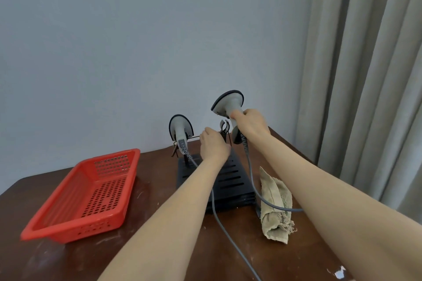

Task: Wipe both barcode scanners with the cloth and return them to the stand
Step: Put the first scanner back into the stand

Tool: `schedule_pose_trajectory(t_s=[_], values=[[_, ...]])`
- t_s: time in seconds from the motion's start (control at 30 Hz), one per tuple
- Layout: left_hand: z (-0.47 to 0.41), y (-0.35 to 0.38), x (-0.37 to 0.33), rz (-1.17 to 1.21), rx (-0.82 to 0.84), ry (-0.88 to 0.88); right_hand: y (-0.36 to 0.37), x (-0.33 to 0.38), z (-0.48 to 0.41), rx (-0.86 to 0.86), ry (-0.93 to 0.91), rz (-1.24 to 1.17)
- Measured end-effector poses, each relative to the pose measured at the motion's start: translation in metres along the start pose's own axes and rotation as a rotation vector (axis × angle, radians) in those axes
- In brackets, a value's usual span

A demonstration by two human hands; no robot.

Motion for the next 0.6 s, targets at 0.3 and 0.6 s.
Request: schedule_pose_trajectory(t_s=[0.3, 0.6], values=[[-0.012, 0.023, 0.011, -0.044, -0.087, -0.005, 0.009, -0.006, -0.014, 0.021, -0.022, -0.021], [-0.014, 0.027, 0.02, 0.082, -0.093, -0.084, 0.016, -0.012, -0.022, 0.034, 0.021, -0.122]])
Point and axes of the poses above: each hand's wrist, its own z-axis away from the middle knuckle, its own y-axis out of the palm, x = y × z, the point moved 9 cm from there along -z, towards the middle knuckle, and after that the axes turned 2 degrees about -y, right-handed, at the moved point
